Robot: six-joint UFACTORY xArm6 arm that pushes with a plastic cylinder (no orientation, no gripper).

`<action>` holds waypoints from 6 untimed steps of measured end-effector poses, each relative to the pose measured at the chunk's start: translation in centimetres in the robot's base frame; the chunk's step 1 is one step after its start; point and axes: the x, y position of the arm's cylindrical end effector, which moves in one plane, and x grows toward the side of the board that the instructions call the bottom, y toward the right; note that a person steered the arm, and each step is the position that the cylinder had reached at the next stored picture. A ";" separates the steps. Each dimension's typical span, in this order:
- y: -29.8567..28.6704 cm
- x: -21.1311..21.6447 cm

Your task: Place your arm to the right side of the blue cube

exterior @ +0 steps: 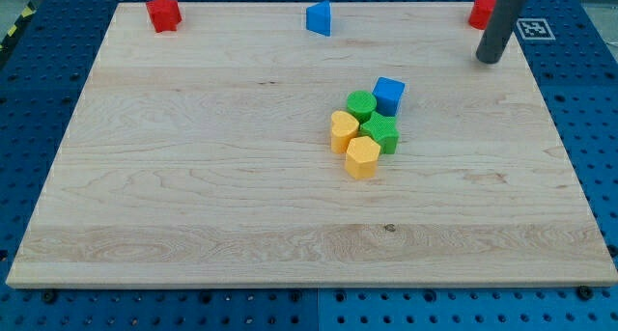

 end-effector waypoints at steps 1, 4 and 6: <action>0.0 0.9; -1.0 4.7; -1.1 5.8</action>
